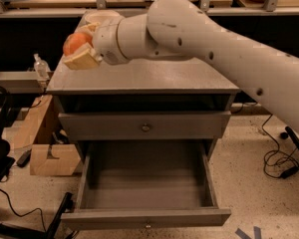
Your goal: Place orange into middle drawer
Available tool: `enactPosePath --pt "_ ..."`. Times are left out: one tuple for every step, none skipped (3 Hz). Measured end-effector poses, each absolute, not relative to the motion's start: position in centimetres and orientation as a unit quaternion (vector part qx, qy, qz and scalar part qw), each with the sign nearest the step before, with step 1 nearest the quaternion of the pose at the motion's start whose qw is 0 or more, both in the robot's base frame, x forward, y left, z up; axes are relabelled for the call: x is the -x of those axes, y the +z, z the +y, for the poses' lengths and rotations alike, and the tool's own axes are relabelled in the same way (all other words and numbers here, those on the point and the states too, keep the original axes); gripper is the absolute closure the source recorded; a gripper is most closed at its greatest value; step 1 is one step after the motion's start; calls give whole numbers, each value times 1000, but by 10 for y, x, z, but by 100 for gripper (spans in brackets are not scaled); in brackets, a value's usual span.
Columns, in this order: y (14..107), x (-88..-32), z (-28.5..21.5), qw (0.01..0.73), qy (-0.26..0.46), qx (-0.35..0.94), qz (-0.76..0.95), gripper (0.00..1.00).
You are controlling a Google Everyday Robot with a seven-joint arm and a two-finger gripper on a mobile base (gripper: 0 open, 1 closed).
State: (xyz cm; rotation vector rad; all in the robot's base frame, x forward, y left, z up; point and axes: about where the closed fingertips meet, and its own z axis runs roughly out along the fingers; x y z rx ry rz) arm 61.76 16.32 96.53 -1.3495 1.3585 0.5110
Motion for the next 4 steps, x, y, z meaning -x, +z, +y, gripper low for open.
enactPosePath --pt "947 -586 135 544 208 549 599 100" --pt "910 -563 105 539 212 524 624 100" --pt "846 -546 66 543 227 504 632 100" --pt "794 -548 49 550 247 507 617 100"
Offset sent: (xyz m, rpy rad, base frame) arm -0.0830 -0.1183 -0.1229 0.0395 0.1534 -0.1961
